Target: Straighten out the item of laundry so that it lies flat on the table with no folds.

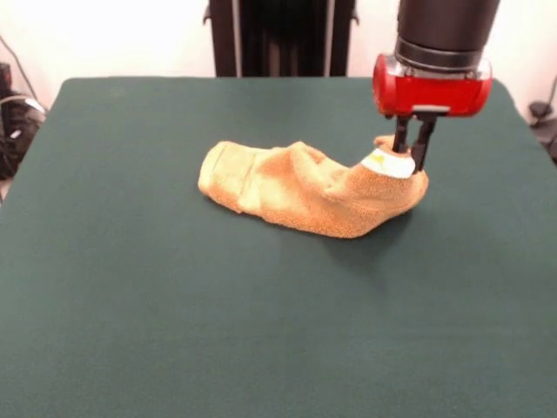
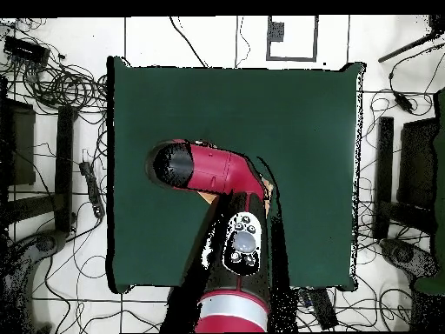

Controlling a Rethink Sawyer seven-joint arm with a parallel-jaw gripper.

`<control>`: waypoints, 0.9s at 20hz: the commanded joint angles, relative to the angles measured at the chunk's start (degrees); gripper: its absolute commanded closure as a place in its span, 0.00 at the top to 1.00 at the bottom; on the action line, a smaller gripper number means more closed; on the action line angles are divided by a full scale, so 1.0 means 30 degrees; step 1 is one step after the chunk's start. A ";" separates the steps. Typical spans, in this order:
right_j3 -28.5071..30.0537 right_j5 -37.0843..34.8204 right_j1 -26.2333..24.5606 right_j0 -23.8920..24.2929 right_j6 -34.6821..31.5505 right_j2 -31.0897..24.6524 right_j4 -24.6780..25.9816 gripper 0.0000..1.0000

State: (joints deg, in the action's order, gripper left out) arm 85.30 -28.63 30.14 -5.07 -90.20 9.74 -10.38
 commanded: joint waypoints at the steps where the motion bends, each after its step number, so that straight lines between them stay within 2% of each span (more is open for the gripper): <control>1: -0.0705 -0.3246 -0.0519 -0.0615 -0.5504 0.0927 -0.0566 0.00; 18: -0.0749 -0.3550 -0.0534 -0.0727 -0.4970 0.1038 -0.0562 0.00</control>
State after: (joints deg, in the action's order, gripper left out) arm 83.94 -33.79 30.07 -5.45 -90.20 14.19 -10.36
